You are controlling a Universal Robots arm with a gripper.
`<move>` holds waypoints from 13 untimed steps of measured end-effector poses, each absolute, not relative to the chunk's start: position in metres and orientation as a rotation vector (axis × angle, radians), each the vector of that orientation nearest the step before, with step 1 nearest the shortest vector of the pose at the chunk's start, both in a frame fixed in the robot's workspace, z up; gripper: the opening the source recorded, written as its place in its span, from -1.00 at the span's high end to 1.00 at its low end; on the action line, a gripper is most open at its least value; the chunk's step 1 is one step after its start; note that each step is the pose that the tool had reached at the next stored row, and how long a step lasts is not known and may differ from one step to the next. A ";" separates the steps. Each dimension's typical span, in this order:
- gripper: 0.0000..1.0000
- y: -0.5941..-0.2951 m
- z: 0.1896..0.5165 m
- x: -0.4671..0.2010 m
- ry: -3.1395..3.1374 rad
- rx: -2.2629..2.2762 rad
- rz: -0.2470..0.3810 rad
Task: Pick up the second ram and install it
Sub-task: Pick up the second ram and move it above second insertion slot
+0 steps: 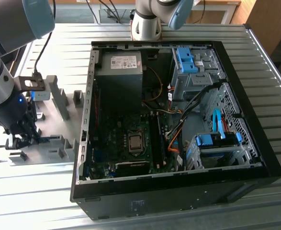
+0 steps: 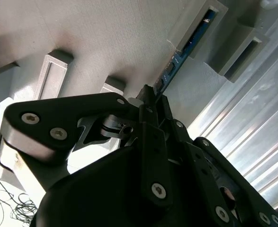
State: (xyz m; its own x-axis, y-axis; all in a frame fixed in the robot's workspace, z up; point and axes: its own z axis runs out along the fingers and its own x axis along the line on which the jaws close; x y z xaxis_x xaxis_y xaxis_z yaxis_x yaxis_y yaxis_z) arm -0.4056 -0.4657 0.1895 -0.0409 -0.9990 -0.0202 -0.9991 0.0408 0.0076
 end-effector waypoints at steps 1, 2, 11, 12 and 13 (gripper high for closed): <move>0.59 -0.466 0.189 -0.406 2.259 -2.169 0.031; 0.62 -0.466 0.189 -0.406 2.259 -2.169 0.031; 0.73 -0.466 0.189 -0.406 2.260 -2.169 0.030; 0.73 -0.466 0.189 -0.406 2.260 -2.169 0.030; 0.73 -0.466 0.189 -0.406 2.259 -2.169 0.030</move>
